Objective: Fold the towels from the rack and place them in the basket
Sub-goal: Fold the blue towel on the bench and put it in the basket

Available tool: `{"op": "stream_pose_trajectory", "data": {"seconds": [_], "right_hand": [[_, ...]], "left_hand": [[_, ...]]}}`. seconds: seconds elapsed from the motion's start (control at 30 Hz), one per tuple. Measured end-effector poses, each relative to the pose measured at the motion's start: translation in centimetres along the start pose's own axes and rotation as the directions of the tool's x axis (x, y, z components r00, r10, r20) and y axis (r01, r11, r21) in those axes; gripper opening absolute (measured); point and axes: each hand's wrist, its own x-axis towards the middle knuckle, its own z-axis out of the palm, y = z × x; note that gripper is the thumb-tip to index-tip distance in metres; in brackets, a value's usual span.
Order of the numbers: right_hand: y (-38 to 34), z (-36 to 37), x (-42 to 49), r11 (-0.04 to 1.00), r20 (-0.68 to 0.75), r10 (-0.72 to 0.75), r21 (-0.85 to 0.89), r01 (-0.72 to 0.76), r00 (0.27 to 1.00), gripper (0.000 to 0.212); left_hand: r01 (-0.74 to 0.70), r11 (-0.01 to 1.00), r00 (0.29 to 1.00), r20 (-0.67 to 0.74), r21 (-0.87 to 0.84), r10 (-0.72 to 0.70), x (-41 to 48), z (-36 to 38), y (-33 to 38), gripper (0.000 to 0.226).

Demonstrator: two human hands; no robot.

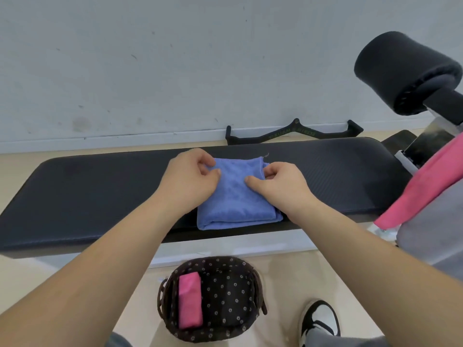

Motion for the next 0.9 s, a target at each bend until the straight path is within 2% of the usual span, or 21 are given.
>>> {"op": "stream_pose_trajectory", "data": {"seconds": [0.07, 0.13, 0.2, 0.27, 0.37, 0.47, 0.53, 0.6, 0.67, 0.77, 0.9], "right_hand": [[0.1, 0.0, 0.1, 1.0, -0.007, 0.008, 0.015, -0.008, 1.0, 0.032], [0.3, 0.0, 0.3, 0.997, -0.009, 0.041, 0.069, -0.04, 0.999, 0.033], [0.5, -0.1, 0.4, 0.982, -0.001, 0.088, 0.168, -0.087, 0.996, 0.034], [0.5, -0.4, 0.4, 0.97, 0.004, 0.116, 0.216, -0.115, 0.993, 0.033], [0.8, -0.7, 0.4, 0.971, -0.025, 0.121, 0.208, -0.113, 0.992, 0.029], [1.2, -0.6, 0.4, 1.0, -0.1, 0.016, 0.02, -0.015, 0.995, 0.02], [1.0, -0.6, 0.2, 0.981, -0.129, -0.107, -0.173, 0.084, 0.986, 0.035], [0.2, -0.9, -0.1, 0.908, -0.135, -0.283, -0.356, 0.22, 0.949, 0.047], [-0.8, -0.8, -0.8, 0.837, 0.001, -0.376, -0.429, 0.34, 0.926, 0.05], [-1.3, 0.6, -2.0, 0.786, 0.268, -0.285, -0.484, 0.384, 0.92, 0.058], [-2.5, 2.0, -2.3, 0.776, 0.328, -0.244, -0.498, 0.386, 0.913, 0.083]], "left_hand": [[0.02, 0.983, 0.999, 0.03, 0.182, -0.026, -0.2, -0.3, -0.8, 0.023], [0.112, 0.961, 0.982, 0.12, 0.254, -0.146, -0.5, -0.6, -1.0, 0.04], [0.215, 0.961, 0.948, 0.201, 0.174, -0.249, -0.7, -0.8, -1.0, 0.048], [0.284, 0.956, 0.924, 0.245, 0.074, -0.294, -0.8, -0.7, -1.0, 0.051], [0.286, 0.956, 0.923, 0.251, 0.064, -0.293, -1.1, 0.1, -0.9, 0.053], [0.242, 0.961, 0.93, 0.252, 0.134, -0.269, -1.5, 0.8, -0.4, 0.05], [0.206, 0.968, 0.931, 0.275, 0.141, -0.238, -1.7, 0.9, 0.0, 0.038], [0.21, 0.974, 0.93, 0.291, 0.08, -0.225, -1.8, 0.7, 0.2, 0.029], [0.266, 0.964, 0.922, 0.296, -0.02, -0.249, -1.7, 0.1, 0.0, 0.024], [0.329, 0.938, 0.911, 0.298, -0.111, -0.285, -1.5, -1.5, -0.7, 0.025], [0.367, 0.911, 0.908, 0.288, -0.191, -0.305, -1.5, -2.9, -1.4, 0.029]]}}
